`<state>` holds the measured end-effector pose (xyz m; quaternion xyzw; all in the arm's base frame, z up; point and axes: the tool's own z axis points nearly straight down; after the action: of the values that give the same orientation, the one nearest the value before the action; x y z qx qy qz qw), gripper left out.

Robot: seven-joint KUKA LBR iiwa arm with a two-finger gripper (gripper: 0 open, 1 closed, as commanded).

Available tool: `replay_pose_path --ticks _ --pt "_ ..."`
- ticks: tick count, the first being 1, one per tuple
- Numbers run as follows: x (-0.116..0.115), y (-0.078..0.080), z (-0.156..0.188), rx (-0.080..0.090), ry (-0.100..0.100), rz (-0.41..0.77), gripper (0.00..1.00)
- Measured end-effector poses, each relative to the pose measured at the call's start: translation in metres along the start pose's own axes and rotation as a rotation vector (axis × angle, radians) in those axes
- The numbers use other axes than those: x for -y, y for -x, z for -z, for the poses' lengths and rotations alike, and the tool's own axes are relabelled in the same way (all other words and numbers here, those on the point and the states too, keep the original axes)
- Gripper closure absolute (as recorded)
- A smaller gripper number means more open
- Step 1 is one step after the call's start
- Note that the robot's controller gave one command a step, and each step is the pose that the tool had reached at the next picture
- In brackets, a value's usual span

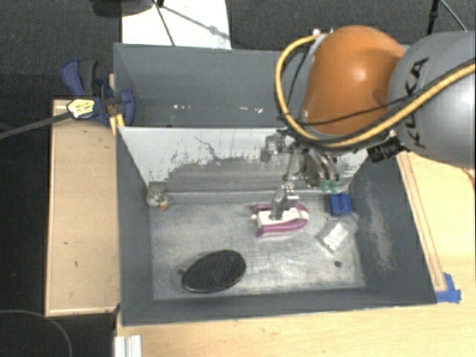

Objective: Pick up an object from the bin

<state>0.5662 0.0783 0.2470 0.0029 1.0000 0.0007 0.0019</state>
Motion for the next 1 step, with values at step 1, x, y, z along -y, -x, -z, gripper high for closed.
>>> replay_pose_path --ticks 1 --pt "-0.0166 -0.012 -0.1029 -0.009 -0.001 0.124 0.0"
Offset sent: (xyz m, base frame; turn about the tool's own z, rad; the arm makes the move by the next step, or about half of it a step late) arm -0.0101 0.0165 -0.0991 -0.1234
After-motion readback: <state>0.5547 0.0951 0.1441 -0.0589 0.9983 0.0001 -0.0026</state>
